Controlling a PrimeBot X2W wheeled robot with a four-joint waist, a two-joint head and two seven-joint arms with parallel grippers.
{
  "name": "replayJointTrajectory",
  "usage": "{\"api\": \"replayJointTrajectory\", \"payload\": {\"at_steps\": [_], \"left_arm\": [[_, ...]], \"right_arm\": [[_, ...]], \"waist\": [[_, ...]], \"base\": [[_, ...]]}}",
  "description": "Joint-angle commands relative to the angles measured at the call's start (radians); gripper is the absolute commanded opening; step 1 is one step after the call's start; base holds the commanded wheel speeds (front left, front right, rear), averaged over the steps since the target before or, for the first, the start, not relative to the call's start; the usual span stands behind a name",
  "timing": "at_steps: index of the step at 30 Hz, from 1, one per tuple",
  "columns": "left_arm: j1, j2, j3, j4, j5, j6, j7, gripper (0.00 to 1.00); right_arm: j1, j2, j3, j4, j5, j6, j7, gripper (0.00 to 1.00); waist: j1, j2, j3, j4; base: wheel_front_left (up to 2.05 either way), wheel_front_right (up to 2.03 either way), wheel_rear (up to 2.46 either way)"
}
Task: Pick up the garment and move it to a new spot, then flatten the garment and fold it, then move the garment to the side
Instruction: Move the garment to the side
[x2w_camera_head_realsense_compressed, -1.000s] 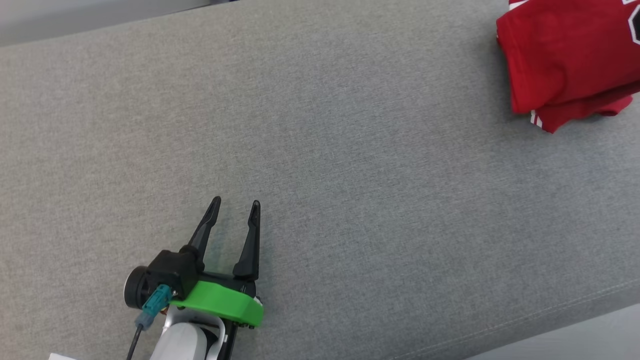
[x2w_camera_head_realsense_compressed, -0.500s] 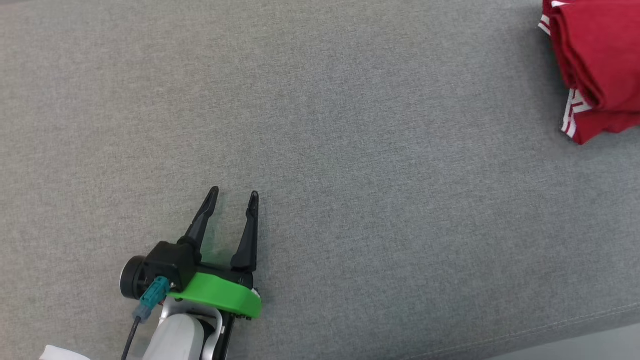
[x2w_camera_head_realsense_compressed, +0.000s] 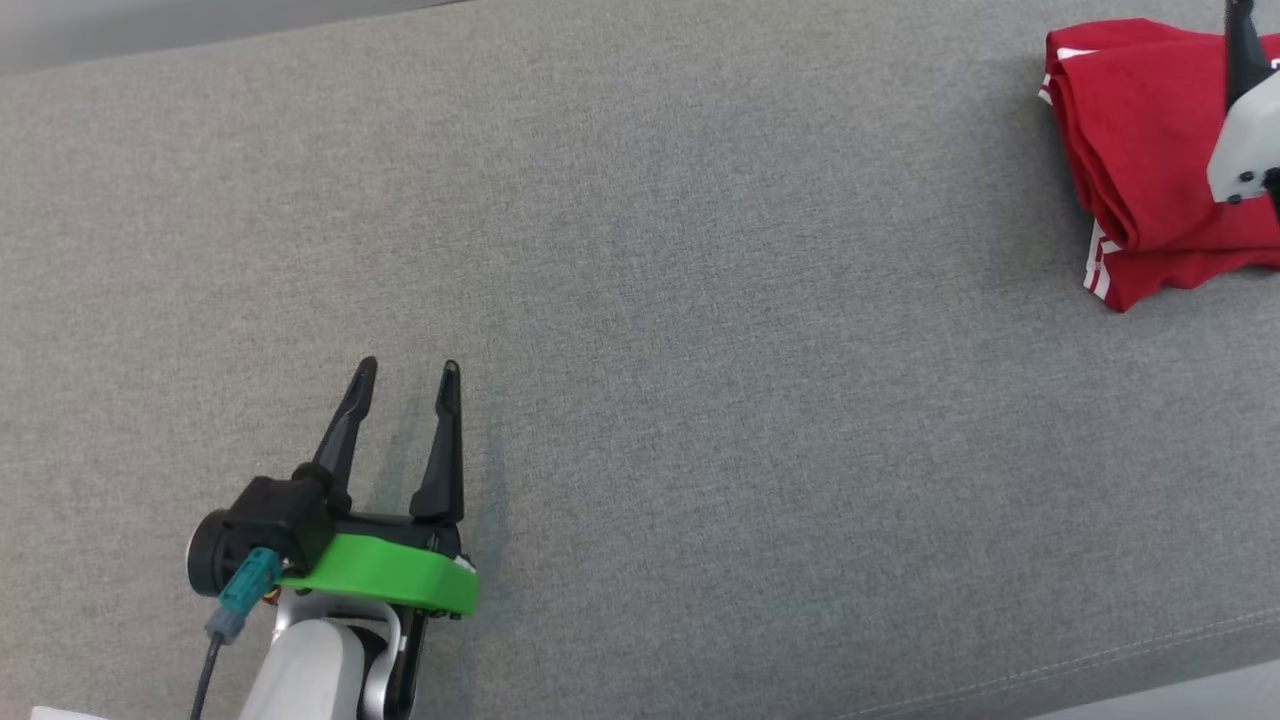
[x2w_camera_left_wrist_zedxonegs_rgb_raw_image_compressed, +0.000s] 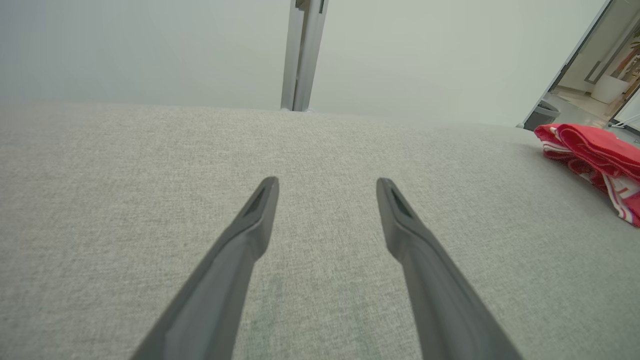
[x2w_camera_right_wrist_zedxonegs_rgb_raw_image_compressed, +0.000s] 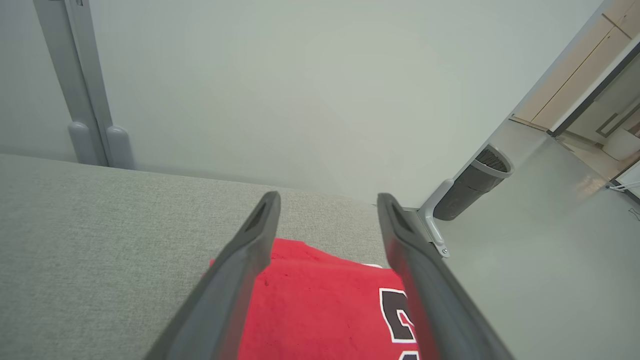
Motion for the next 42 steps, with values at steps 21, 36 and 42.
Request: {"api": "replayJointTrajectory", "payload": {"at_steps": [21, 36, 42], "left_arm": [[0.147, -0.011, 0.160, 0.071, -0.033, 0.014, -0.002, 1.00], [0.321, -0.018, 0.146, 0.017, -0.065, 0.032, -0.002, 1.00], [0.342, -0.018, 0.125, 0.009, -0.074, 0.050, -0.003, 1.00]], "right_arm": [[0.468, 0.313, -0.033, -0.222, -0.004, -0.002, -0.172, 1.00], [0.908, 0.337, -0.038, -0.474, 0.138, -0.002, -0.172, 1.00], [0.950, 0.337, -0.048, -0.495, 0.146, -0.002, -0.172, 1.00]], "waist": [[0.0000, 0.0000, -0.294, 0.066], [0.0000, 0.0000, -0.355, 0.095], [0.0000, 0.0000, -0.358, 0.100]], "base": [[0.00, 0.00, 0.00], [0.00, 0.00, 0.00], [0.00, 0.00, 0.00]]}}
